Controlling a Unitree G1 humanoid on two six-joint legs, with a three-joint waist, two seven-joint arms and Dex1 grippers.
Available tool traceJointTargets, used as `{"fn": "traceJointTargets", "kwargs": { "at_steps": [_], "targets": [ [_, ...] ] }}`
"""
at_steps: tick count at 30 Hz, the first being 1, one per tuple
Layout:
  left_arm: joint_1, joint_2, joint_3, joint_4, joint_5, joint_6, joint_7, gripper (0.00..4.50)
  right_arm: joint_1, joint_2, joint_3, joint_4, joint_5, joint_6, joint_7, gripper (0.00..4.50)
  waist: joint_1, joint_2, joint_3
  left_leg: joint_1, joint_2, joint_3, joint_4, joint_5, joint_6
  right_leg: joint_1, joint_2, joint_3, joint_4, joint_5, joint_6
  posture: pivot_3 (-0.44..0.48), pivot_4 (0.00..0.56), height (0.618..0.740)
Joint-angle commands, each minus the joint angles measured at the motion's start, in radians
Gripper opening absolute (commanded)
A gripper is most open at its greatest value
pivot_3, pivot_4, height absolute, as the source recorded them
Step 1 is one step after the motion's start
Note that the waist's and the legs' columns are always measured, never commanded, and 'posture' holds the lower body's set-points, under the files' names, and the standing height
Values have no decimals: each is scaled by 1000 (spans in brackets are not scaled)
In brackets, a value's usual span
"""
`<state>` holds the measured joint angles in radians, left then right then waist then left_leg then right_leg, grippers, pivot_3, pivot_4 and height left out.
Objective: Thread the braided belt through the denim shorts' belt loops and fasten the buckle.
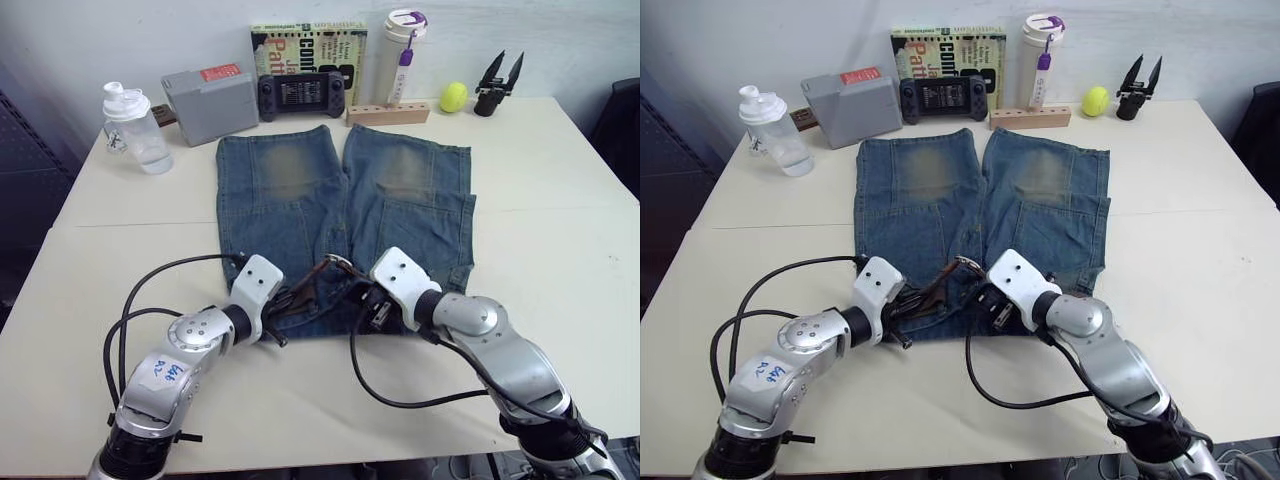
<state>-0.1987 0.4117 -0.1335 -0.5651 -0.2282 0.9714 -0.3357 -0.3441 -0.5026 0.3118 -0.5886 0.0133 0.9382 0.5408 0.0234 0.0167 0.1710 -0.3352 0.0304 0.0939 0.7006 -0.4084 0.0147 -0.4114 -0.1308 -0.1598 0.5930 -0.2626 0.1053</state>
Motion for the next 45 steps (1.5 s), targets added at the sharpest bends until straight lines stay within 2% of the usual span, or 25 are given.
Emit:
{"fn": "traceJointTargets", "kwargs": {
  "at_steps": [1,10,15,19,24,26,33,34,36,39,45],
  "targets": [
    [-7,-26,-48,34,-3,16,1,0,-25,-7,57,-70,9,-30,25,14,1,0,0,0,0,0,0,0,0,0,0,0,0,0,0,0,150,731],
    [-30,-56,-54,53,4,-14,9,0,-65,-92,218,-57,-41,-80,101,14,0,0,0,0,0,0,0,0,0,0,0,0,0,0,0,0,150,731],
    [-16,-69,-76,54,5,-120,-18,0,-124,-127,288,-5,-64,-129,187,14,-2,0,0,0,0,0,0,0,0,0,0,0,0,0,0,0,150,731],
    [3,-75,-98,48,-2,-189,-43,0,-137,-128,292,41,-81,-170,218,14,-4,-1,0,0,0,0,0,0,0,0,0,-1,-1,0,0,0,150,731],
    [12,-84,-89,63,8,-205,-30,0,-116,-126,232,38,-71,-179,217,14,-3,-1,-1,0,1,-1,0,0,0,0,0,-1,-1,0,0,0,150,731],
    [14,-83,-89,68,11,-210,-30,0,-105,-131,197,22,-61,-179,221,1016,-2,-1,-1,0,1,-1,0,0,0,0,0,-1,-1,0,0,0,150,731],
    [18,-89,-102,75,20,-215,-29,0,-103,-189,-98,-103,181,-83,363,4164,2,-2,0,-1,0,-2,0,0,0,0,-1,-1,-1,0,0,0,150,731],
    [17,-88,-103,78,21,-216,-29,0,-122,-199,-137,-103,214,-72,381,4482,2,-2,0,-1,0,-2,0,0,0,0,-1,-1,-1,0,0,0,150,731],
    [16,-89,-104,81,21,-218,-29,0,-183,-174,-218,-87,296,-38,393,4482,2,-2,0,-1,0,-2,1,0,0,0,-1,-1,-1,0,0,0,150,731],
    [15,-91,-109,84,23,-220,-27,0,-254,-142,-264,-42,347,-50,378,4482,1,-2,0,0,0,-3,1,0,0,0,-1,0,0,0,0,0,150,731],
    [12,-94,-110,87,26,-220,-25,0,-300,-243,-58,144,67,-477,387,4482,2,-2,0,-1,-2,-1,1,0,0,1,-2,-1,-1,0,0,0,150,731]
  ]
}}
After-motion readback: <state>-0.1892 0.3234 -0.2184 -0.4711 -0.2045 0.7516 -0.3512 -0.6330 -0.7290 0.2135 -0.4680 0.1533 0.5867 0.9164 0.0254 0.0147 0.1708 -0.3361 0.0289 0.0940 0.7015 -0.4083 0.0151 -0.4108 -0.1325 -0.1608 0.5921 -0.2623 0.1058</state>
